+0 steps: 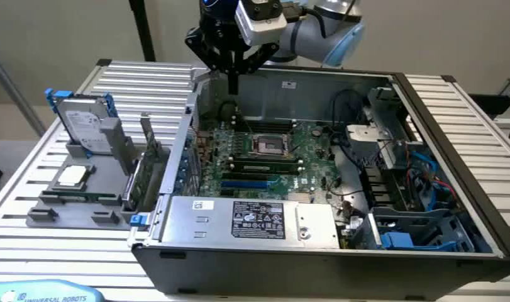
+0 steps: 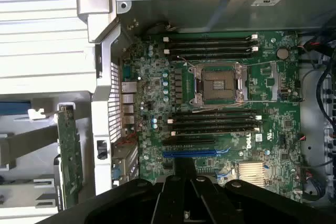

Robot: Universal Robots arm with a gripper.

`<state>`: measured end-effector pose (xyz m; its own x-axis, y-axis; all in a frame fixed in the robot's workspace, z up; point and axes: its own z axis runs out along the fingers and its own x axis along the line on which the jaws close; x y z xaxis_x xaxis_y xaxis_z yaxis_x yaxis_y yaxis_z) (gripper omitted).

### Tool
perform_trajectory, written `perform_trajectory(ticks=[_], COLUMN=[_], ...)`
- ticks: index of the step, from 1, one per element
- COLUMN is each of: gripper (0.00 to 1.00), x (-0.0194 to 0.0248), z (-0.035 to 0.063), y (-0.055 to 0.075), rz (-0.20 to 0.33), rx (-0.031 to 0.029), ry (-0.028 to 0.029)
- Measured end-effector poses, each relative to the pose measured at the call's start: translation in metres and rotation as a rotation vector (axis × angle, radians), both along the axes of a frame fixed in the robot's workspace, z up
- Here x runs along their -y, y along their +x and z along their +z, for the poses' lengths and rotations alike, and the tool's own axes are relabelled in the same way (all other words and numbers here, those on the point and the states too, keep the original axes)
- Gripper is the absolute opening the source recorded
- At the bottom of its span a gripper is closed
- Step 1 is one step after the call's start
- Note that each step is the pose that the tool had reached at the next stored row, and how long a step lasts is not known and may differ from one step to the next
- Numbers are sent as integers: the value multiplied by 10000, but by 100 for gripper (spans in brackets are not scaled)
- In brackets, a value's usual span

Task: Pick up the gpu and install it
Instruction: 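Reach for the gpu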

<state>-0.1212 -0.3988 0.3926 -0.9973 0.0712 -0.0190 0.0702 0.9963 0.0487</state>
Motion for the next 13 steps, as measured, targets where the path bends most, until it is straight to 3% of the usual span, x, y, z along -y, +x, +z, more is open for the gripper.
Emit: perform_trajectory(ticks=[13], gripper=[11], x=[0], z=[0], y=[0], rz=[0], rx=[0], ry=[1])
